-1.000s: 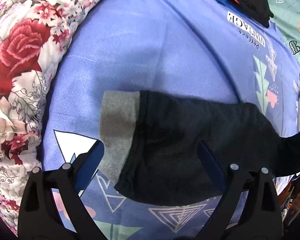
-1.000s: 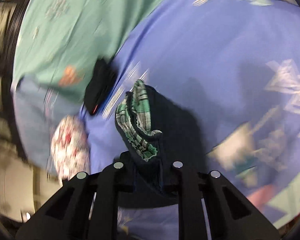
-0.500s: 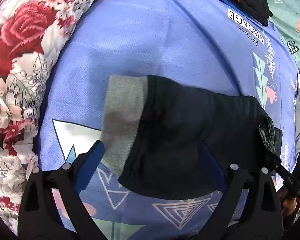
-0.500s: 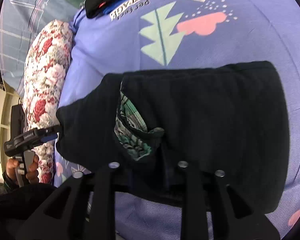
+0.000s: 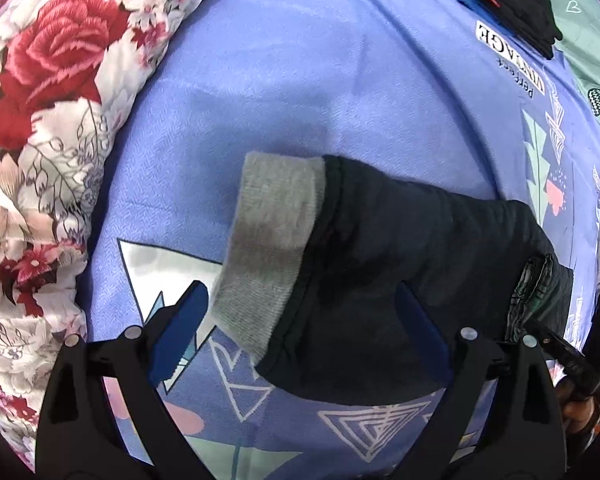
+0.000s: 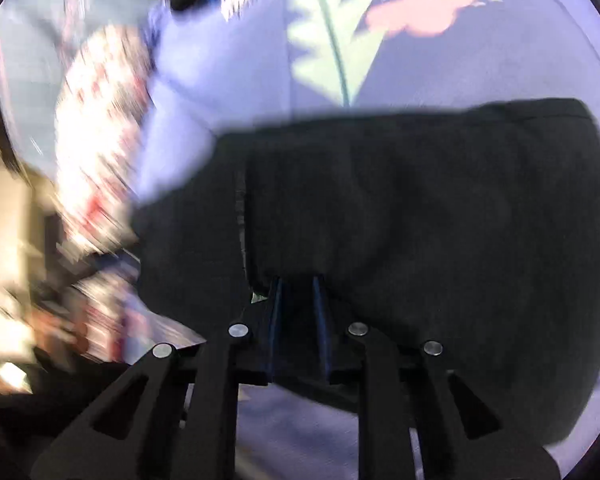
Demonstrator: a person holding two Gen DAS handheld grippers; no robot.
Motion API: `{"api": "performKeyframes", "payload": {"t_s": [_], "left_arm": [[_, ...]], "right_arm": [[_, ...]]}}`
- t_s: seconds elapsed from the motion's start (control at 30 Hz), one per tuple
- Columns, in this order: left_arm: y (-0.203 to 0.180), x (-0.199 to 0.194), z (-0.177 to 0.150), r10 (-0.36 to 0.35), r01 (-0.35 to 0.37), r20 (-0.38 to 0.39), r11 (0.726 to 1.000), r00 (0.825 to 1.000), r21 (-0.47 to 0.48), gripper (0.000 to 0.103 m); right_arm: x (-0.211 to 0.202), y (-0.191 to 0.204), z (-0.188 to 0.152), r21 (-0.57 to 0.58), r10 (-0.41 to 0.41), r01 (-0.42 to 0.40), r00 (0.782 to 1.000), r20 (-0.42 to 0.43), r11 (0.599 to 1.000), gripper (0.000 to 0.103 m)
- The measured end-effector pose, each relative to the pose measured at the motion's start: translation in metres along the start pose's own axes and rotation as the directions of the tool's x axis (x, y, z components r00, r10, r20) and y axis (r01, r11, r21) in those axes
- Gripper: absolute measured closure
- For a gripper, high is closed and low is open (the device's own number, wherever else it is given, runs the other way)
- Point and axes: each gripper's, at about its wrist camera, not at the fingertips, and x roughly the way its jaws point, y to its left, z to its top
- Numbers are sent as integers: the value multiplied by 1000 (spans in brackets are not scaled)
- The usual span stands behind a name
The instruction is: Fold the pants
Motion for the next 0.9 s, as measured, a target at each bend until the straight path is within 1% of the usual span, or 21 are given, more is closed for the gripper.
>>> {"api": "performKeyframes", "payload": {"t_s": [0.03, 0.07, 0.13, 0.17, 0.2, 0.23, 0.27, 0.33, 0.37, 0.43, 0.5, 0.53, 0.63, 0.67, 0.7, 0.73, 0.8, 0.83, 0.9], "left_arm": [[0, 0, 0, 3, -3, -1, 1000, 1000, 0, 8], [0, -1, 0, 7, -7, 2, 1000, 1000, 1, 8], [1, -2, 0, 6, -6, 10, 1000, 1000, -1, 8], [2, -3, 0, 3, -3, 15, 1000, 1000, -4, 8], [4, -4, 0, 4, -4, 19, 1000, 1000, -10, 8], [5, -3, 0, 8, -7, 21, 1000, 1000, -15, 8], [8, -4, -1, 10, -9, 21, 1000, 1000, -19, 8], [12, -1, 0, 16, -15, 13, 999, 1000, -30, 8], [14, 0, 0, 13, -13, 8, 999, 1000, -35, 8], [19, 0, 1, -10, 10, 3, 998, 1000, -55, 8], [25, -1, 2, -25, 24, -4, 996, 1000, -81, 8], [27, -2, 2, -34, 34, -2, 996, 999, -87, 8], [34, -3, 0, -54, 53, -6, 994, 999, -91, 8], [36, -3, -1, -54, 52, -9, 994, 999, -92, 8], [37, -2, -2, -55, 53, -12, 994, 998, -96, 8], [40, 0, -3, -58, 56, -19, 993, 998, -102, 8], [45, 5, -5, -70, 65, -38, 990, 997, -121, 8], [48, 7, -6, -74, 67, -48, 989, 996, -133, 8], [53, 11, -7, -84, 74, -61, 985, 995, -155, 8]], "right_arm": [[2, 5, -1, -36, -24, 25, 1000, 17, 999, 87], [0, 7, 0, -49, -29, 30, 1000, 9, 998, 87], [-12, 3, 3, -38, -16, 17, 1000, 23, 999, 87], [-32, -3, 5, -35, -16, 19, 997, 81, 999, 86], [-48, -11, 8, -21, -34, 37, 992, 125, 999, 86], [-56, -18, 10, -3, -58, 59, 987, 150, 998, 86], [-68, -33, 13, 33, -113, 109, 977, 182, 993, 86], [-78, -58, 17, 84, -205, 191, 956, 210, 978, 86], [-78, -72, 21, 108, -243, 224, 947, 210, 968, 87], [-70, -83, 24, 109, -246, 229, 950, 190, 967, 89], [-67, -80, 23, 92, -252, 238, 951, 182, 967, 86], [-71, -76, 22, 87, -246, 234, 953, 178, 968, 85], [-88, -63, 4, 32, -199, 196, 964, 174, 980, 84], [-92, -60, -7, 7, -182, 184, 972, 150, 983, 83], [-90, -57, -15, -3, -184, 186, 974, 129, 982, 82], [-85, -59, -26, -11, -206, 208, 975, 84, 978, 80], [-75, -68, -38, -10, -257, 257, 966, 35, 966, 78], [-75, -72, -44, -3, -247, 248, 967, 61, 969, 78], [-81, -75, -44, 55, -218, 214, 972, 83, 975, 76]]}}
